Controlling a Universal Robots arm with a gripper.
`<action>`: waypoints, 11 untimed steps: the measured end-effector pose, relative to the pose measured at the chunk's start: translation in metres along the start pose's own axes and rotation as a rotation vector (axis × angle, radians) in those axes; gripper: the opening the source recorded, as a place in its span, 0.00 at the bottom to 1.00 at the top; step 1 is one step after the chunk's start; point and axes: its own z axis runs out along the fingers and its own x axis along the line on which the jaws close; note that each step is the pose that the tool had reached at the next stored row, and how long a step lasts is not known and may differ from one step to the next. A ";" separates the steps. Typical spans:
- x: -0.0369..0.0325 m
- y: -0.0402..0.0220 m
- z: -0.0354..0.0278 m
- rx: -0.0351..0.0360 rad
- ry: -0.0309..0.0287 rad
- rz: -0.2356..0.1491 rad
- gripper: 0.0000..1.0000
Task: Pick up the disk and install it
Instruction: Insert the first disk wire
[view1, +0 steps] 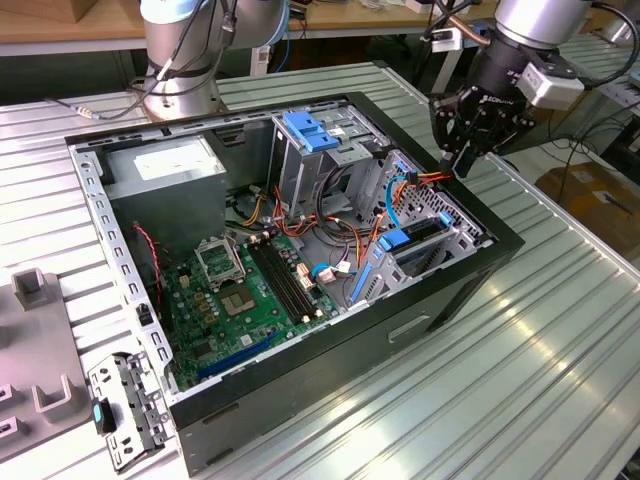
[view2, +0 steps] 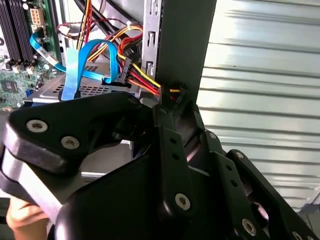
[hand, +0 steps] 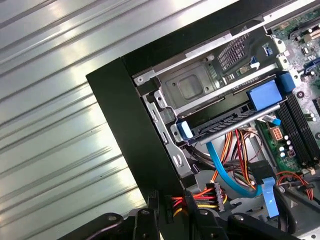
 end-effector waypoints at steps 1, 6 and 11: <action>0.0000 -0.0001 0.0004 0.0001 0.0002 -0.008 0.33; -0.0004 -0.0012 -0.0012 0.0007 0.0013 -0.017 0.16; -0.0007 -0.0019 -0.0043 0.0007 0.0015 -0.019 0.16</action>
